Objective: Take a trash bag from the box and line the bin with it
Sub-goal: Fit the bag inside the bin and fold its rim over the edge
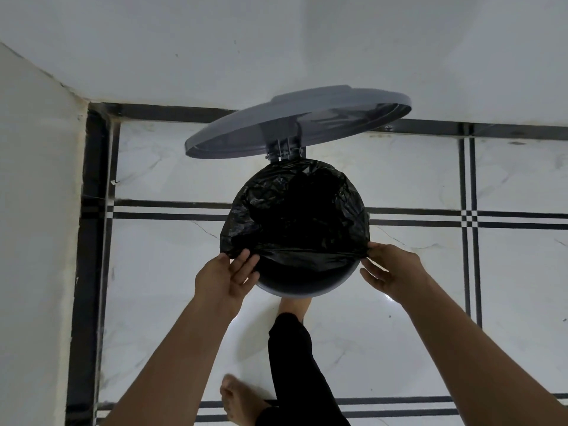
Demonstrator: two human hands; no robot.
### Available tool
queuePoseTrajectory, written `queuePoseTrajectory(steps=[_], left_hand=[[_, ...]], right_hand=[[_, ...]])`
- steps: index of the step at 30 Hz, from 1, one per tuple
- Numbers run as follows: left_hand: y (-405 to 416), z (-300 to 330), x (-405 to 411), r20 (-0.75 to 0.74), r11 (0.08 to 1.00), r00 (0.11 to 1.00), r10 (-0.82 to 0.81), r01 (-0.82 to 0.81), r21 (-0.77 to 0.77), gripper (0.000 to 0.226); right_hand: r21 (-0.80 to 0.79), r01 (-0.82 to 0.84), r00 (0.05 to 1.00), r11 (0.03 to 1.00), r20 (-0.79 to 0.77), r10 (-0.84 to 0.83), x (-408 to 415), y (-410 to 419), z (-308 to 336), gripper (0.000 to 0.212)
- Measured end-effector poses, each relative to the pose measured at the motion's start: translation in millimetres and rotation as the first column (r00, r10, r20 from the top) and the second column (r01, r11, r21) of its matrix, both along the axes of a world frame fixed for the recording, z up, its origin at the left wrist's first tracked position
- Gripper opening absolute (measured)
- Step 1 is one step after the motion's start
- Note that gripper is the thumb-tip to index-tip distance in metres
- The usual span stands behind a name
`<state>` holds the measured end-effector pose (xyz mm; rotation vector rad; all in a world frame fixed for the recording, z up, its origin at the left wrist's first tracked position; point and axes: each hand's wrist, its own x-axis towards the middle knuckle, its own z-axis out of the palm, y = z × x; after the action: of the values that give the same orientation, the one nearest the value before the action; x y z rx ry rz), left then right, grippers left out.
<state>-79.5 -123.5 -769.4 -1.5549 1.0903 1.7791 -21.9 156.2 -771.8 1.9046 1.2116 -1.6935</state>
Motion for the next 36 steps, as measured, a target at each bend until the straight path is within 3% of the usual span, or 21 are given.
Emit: queuePoseTrajectory(steps=[3, 6, 10, 14, 19, 22, 25, 29, 33, 36], left_hand=[[6, -3, 2, 0.035, 0.972, 0.977, 0.208, -0.211, 0.103, 0.031], [12, -8, 10, -0.003, 0.924, 0.948, 0.318, -0.309, 0.226, 0.032], [12, -12, 22, -0.129, 0.925, 0.950, 0.284, -0.235, 0.300, 0.054], [22, -6, 35, -0.184, 0.950, 0.969, 0.165, -0.105, 0.295, 0.043], [30, 0, 54, -0.028, 0.981, 0.997, 0.069, -0.063, 0.186, 0.018], [27, 1, 58, -0.009, 0.948, 0.981, 0.192, -0.183, 0.260, 0.013], [28, 6, 60, 0.008, 0.873, 0.937, 0.348, -0.327, 0.363, 0.015], [42, 13, 57, 0.016, 0.855, 0.916, 0.401, -0.381, 0.351, 0.026], [52, 12, 54, 0.028, 0.873, 0.890, 0.455, -0.451, 0.187, 0.032], [59, 19, 55, 0.009, 0.870, 0.882, 0.472, -0.467, 0.159, 0.028]], right_hand=[[-0.056, 0.056, 0.998, 0.997, 0.001, -0.056, -1, 1, 2, 0.019], [-0.104, 0.122, 0.992, 0.987, -0.009, -0.124, 2, -1, 1, 0.022], [-0.196, 0.108, 0.993, 0.975, -0.033, -0.117, 2, -25, 9, 0.029], [-0.215, 0.014, 0.996, 0.976, -0.081, -0.032, -9, -61, 20, 0.048], [-0.263, 0.290, 0.917, 0.920, -0.198, -0.346, -19, -78, 20, 0.032], [-0.354, 0.392, 0.849, 0.849, -0.218, -0.482, -8, -78, 23, 0.027], [-0.398, 0.411, 0.831, 0.821, -0.208, -0.516, 10, -83, 21, 0.022], [-0.358, 0.443, 0.830, 0.822, -0.183, -0.527, 21, -86, 13, 0.021], [-0.236, 0.413, 0.885, 0.879, -0.122, -0.449, 17, -87, 10, 0.016], [-0.138, 0.402, 0.909, 0.905, -0.059, -0.413, 12, -90, 9, 0.013]])
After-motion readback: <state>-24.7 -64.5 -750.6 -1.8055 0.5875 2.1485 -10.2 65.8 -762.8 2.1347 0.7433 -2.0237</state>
